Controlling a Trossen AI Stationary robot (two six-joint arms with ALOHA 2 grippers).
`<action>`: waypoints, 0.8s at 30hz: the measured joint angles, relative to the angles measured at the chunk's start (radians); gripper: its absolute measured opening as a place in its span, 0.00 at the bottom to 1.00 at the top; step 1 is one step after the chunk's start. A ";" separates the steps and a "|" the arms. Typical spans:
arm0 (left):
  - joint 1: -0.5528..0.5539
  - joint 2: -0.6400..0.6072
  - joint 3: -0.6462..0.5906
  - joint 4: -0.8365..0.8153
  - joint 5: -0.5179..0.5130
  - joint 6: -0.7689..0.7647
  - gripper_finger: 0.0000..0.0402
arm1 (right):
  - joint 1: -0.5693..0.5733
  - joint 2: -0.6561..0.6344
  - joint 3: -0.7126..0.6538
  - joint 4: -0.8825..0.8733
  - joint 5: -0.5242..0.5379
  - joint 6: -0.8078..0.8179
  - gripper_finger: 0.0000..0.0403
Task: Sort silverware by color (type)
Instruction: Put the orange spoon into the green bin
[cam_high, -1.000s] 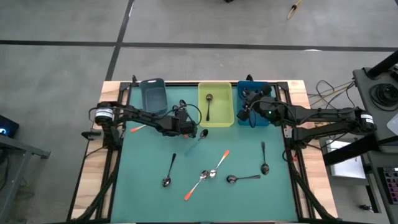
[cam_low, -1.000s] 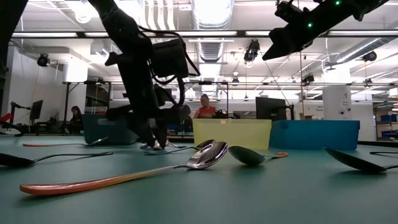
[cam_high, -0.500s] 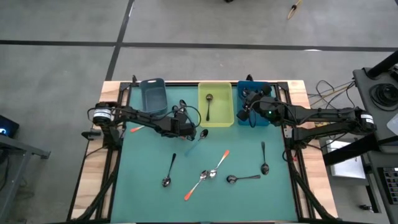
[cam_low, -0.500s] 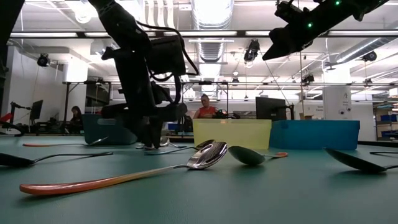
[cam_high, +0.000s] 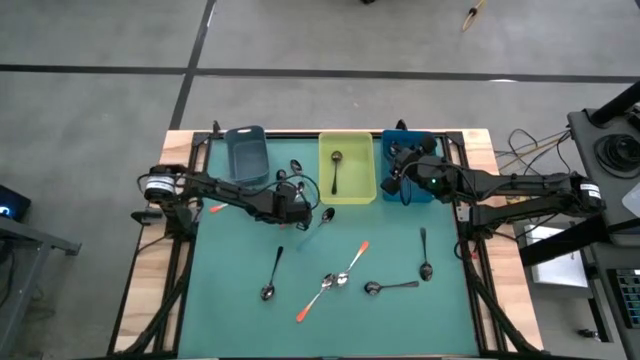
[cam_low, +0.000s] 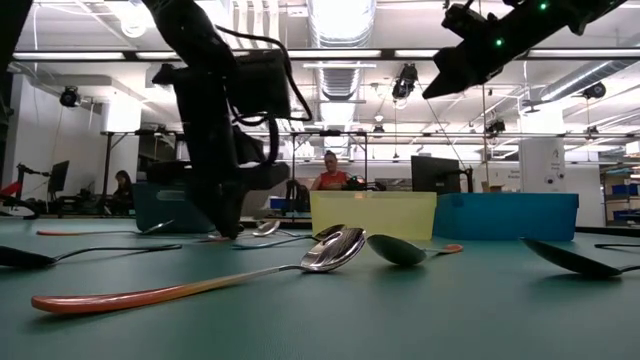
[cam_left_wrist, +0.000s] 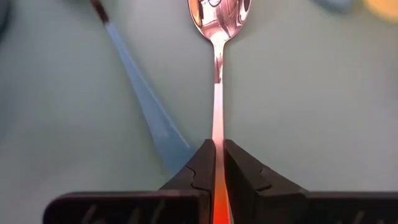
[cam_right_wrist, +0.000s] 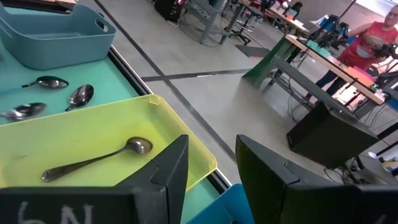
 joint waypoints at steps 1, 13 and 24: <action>-0.009 -0.008 -0.001 -0.014 0.014 -0.005 0.02 | 0.000 0.000 -0.002 0.000 0.000 -0.001 0.31; -0.096 -0.057 -0.004 -0.114 0.125 -0.113 0.12 | 0.000 0.000 -0.005 0.016 -0.016 -0.005 0.31; -0.099 -0.107 -0.004 -0.099 0.101 0.095 0.33 | 0.000 0.000 -0.006 0.026 -0.050 -0.017 0.31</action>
